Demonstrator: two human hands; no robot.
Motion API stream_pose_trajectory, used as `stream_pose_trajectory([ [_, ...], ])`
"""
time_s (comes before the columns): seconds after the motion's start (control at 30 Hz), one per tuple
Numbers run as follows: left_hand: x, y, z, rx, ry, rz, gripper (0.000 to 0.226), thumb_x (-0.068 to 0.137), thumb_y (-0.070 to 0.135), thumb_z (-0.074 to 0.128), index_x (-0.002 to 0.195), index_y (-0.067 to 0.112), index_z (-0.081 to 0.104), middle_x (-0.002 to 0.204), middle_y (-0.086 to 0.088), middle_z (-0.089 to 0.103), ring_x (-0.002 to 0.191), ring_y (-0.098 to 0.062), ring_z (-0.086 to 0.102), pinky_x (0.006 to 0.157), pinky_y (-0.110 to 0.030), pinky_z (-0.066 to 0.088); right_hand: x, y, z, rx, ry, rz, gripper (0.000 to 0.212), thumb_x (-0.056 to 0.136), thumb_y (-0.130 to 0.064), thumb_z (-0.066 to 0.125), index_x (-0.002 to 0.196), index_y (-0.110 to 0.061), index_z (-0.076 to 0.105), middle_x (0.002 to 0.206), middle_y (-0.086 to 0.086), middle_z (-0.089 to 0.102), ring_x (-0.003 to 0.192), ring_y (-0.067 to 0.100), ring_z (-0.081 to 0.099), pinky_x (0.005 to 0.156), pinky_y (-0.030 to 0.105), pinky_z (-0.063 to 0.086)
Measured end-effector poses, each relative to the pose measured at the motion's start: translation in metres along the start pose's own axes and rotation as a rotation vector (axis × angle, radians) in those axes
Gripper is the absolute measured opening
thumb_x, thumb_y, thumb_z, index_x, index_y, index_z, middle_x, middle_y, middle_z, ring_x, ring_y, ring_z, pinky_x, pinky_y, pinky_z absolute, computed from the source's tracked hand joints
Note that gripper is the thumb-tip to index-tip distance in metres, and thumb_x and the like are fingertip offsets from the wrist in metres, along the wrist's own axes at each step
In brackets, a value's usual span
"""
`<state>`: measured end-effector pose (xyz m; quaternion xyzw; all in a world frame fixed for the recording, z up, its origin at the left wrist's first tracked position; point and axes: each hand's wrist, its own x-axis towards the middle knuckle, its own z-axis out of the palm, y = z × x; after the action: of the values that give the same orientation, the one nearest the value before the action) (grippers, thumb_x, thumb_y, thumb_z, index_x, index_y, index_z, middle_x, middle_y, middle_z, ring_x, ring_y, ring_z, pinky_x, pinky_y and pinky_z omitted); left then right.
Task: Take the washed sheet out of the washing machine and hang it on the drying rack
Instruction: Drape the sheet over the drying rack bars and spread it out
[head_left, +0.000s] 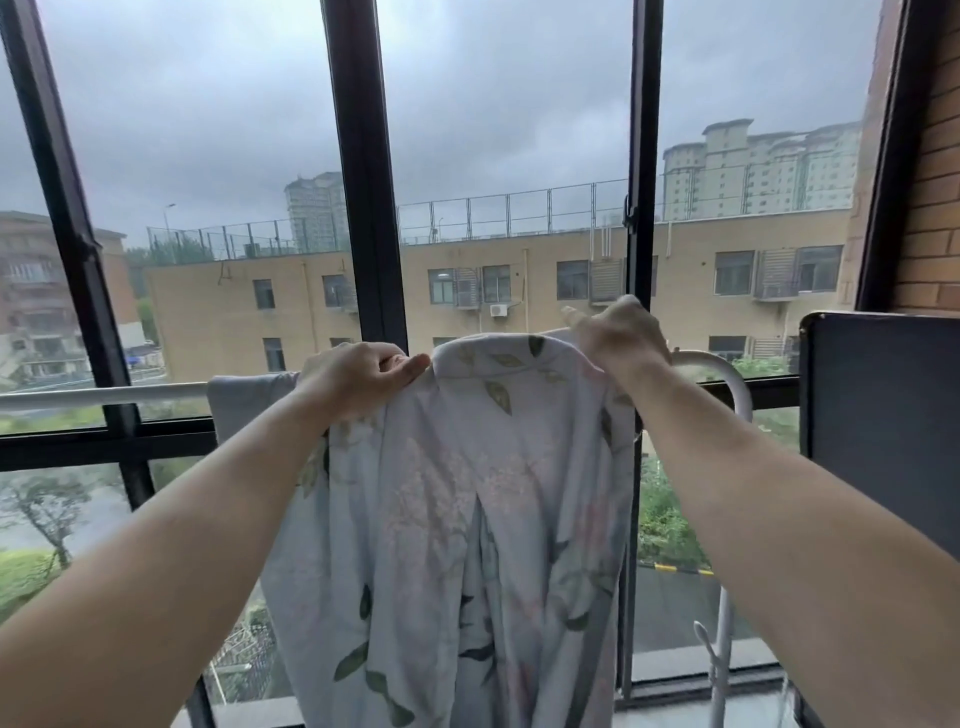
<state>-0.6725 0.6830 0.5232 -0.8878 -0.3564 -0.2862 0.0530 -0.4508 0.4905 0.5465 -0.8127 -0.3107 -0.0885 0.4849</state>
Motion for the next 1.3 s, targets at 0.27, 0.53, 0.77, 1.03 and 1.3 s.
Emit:
stream_pose_trajectory([
  [0.27,0.005,-0.010,-0.007,-0.338,0.130,-0.040,0.042,0.098,0.031,0.057,0.062,0.011,0.064,0.054,-0.001,0.055,0.055,-0.020,0.048,0.050,-0.026,0.033,0.000,-0.003,0.012,-0.036,0.085,-0.017,0.027,0.102,-0.026,0.050,0.105,-0.001,0.061,0.101,0.017,0.062,0.096,0.034,0.062,0.070,0.027,0.039],
  [0.53,0.013,-0.003,0.001,-0.460,0.568,-0.416,0.039,0.104,0.023,0.042,0.107,-0.007,0.067,0.107,-0.028,0.067,0.100,-0.041,0.062,0.081,-0.038,0.043,0.014,0.025,-0.001,0.297,0.331,0.249,0.040,0.105,-0.023,0.043,0.133,0.006,0.041,0.136,0.027,0.054,0.125,0.039,0.052,0.097,0.036,0.042],
  [0.77,0.007,0.003,0.007,-0.447,0.671,-0.576,0.036,0.090,0.002,0.040,0.109,0.022,0.064,0.128,-0.008,0.055,0.115,-0.031,0.054,0.095,-0.039,0.037,0.013,0.036,-0.009,0.288,0.322,0.186,0.032,0.102,-0.022,0.049,0.126,0.000,0.046,0.125,0.020,0.061,0.117,0.035,0.057,0.086,0.032,0.042],
  [1.03,-0.008,0.026,0.018,-0.030,0.534,-0.035,0.037,0.089,0.011,0.048,0.113,0.026,0.071,0.115,-0.002,0.071,0.110,-0.028,0.058,0.095,-0.043,0.034,0.009,0.029,0.005,0.238,0.119,0.083,0.016,0.089,-0.014,0.060,0.105,-0.014,0.056,0.097,0.002,0.059,0.091,0.023,0.058,0.071,0.023,0.040],
  [1.3,-0.002,0.019,0.008,-0.046,0.096,0.244,0.032,0.094,0.054,0.052,0.110,0.035,0.072,0.097,0.005,0.074,0.088,-0.021,0.067,0.076,-0.037,0.052,0.003,0.028,0.002,0.079,0.075,0.038,0.024,0.095,-0.012,0.048,0.115,-0.004,0.060,0.112,0.015,0.065,0.090,0.025,0.046,0.077,0.028,0.035],
])
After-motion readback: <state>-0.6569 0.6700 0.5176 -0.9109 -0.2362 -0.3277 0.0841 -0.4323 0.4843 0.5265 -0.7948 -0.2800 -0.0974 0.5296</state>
